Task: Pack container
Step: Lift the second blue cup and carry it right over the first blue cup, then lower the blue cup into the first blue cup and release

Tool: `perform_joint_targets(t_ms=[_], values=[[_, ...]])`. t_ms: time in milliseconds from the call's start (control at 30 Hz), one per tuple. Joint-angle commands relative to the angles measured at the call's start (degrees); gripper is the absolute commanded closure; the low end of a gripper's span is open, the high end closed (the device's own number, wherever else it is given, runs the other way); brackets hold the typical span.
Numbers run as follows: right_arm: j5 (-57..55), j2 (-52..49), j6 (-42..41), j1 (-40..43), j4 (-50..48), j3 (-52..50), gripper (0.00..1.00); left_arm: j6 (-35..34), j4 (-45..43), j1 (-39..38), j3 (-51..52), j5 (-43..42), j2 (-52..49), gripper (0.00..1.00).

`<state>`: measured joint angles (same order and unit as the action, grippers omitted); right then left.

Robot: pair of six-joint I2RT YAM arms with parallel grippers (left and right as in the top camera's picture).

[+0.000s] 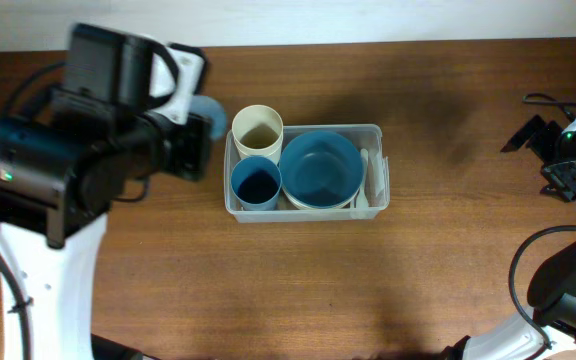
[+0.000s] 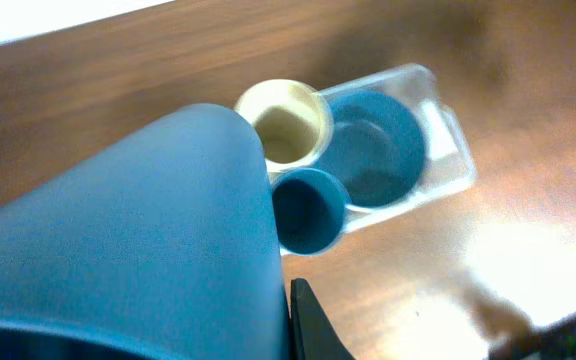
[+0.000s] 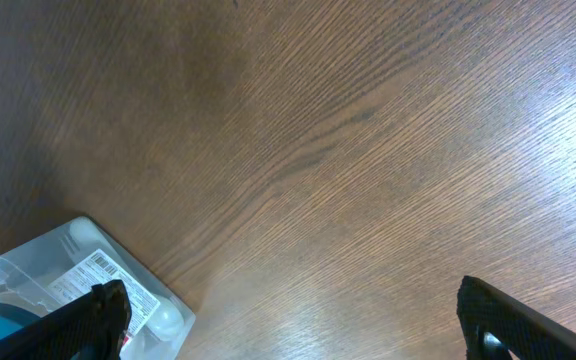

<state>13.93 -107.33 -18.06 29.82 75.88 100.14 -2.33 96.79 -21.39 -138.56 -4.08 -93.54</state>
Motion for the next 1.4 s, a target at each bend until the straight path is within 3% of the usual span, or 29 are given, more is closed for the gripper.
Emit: perform_joint_targets(t_ms=[0,200,600,1367], values=[[-0.74,1.05,-0.46,0.17,0.0,0.55,0.01,3.3,-0.11,-4.42,0.37,0.85,-0.5,0.98],[-0.74,1.05,-0.46,0.15,-0.02,0.55,0.01,3.28,-0.11,-8.66,3.8,0.87,-0.81,0.99],[-0.72,1.05,-0.46,0.15,-0.02,0.55,0.01,3.26,-1.44,-8.85,15.52,1.9,-1.18,0.99],[-0.72,1.05,-0.46,0.15,-0.02,0.55,0.01,3.26,-7.74,-9.01,24.7,-1.09,-1.29,0.98]])
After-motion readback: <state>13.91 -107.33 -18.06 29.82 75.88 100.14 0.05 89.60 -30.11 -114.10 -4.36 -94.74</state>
